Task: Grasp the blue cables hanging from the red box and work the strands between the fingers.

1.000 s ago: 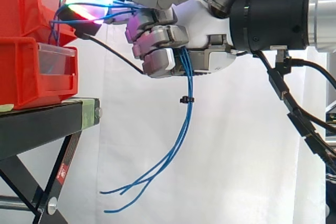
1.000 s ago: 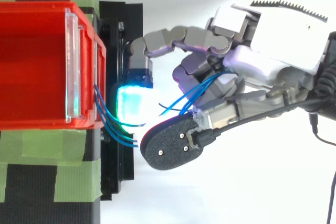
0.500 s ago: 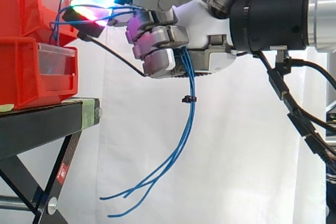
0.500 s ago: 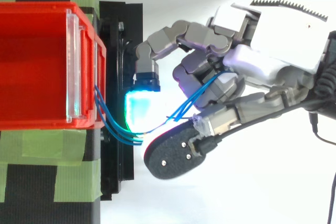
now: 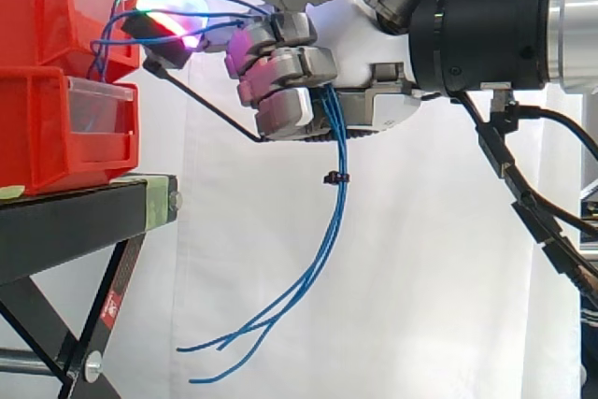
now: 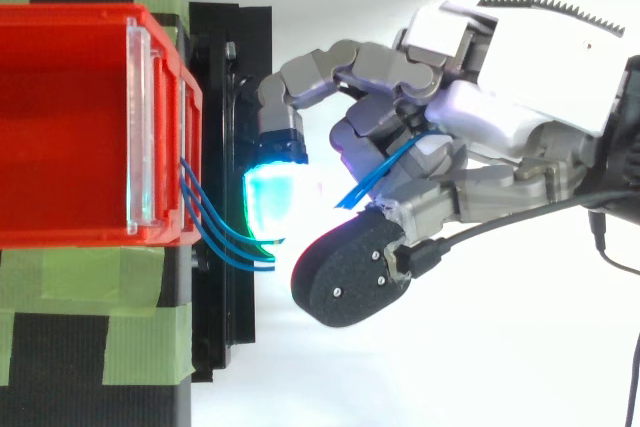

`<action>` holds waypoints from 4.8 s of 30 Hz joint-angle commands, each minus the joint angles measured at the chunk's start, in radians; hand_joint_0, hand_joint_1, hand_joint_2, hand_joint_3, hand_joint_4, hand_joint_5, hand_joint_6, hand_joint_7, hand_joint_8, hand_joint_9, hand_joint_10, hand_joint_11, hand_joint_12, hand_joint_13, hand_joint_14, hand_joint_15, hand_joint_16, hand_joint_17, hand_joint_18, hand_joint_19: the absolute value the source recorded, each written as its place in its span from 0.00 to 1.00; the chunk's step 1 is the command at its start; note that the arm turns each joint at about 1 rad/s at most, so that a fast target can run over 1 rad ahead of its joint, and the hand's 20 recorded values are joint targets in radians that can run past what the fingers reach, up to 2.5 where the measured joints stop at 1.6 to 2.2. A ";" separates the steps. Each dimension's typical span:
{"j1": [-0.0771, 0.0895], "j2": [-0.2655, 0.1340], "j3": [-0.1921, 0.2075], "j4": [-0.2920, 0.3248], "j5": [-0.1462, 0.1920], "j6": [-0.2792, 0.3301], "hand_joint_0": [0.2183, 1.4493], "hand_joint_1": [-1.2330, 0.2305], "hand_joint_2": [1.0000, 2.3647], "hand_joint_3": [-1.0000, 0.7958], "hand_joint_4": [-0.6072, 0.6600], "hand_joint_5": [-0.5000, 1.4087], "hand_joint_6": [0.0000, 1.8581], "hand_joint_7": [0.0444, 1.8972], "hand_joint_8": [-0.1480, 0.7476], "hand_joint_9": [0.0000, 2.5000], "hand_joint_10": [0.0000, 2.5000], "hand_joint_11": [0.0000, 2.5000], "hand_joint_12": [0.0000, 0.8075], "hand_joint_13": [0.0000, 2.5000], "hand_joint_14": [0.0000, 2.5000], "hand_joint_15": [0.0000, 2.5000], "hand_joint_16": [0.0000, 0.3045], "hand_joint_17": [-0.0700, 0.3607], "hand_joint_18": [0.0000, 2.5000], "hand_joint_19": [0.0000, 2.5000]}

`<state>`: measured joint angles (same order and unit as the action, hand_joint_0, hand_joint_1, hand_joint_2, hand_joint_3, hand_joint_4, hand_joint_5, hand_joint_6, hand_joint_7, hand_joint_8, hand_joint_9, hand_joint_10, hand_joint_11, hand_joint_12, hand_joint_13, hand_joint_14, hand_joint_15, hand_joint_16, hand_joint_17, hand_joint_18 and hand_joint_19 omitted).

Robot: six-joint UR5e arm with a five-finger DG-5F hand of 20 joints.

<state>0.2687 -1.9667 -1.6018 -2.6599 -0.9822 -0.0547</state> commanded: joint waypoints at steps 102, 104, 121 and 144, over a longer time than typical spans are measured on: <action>0.141 -0.138 0.100 0.008 0.114 0.141 0.53 0.36 0.01 0.60 0.46 0.31 0.70 0.64 0.63 0.37 1.00 1.00 0.59 0.51 1.00 0.66 0.18 0.45 0.66 0.41; 0.146 -0.138 0.099 0.017 0.119 0.138 0.53 0.36 0.01 0.59 0.46 0.31 0.70 0.64 0.63 0.37 1.00 1.00 0.59 0.51 1.00 0.66 0.18 0.45 0.66 0.41; 0.146 -0.138 0.100 -0.048 0.163 0.098 0.53 0.36 0.01 0.60 0.46 0.31 0.70 0.64 0.63 0.37 1.00 1.00 0.59 0.51 1.00 0.66 0.18 0.45 0.66 0.41; 0.146 -0.138 0.099 -0.060 0.165 0.090 0.53 0.36 0.01 0.60 0.46 0.31 0.70 0.64 0.63 0.37 1.00 1.00 0.59 0.51 1.00 0.66 0.18 0.45 0.66 0.41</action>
<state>0.4142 -2.1038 -1.5024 -2.7202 -0.8176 0.0353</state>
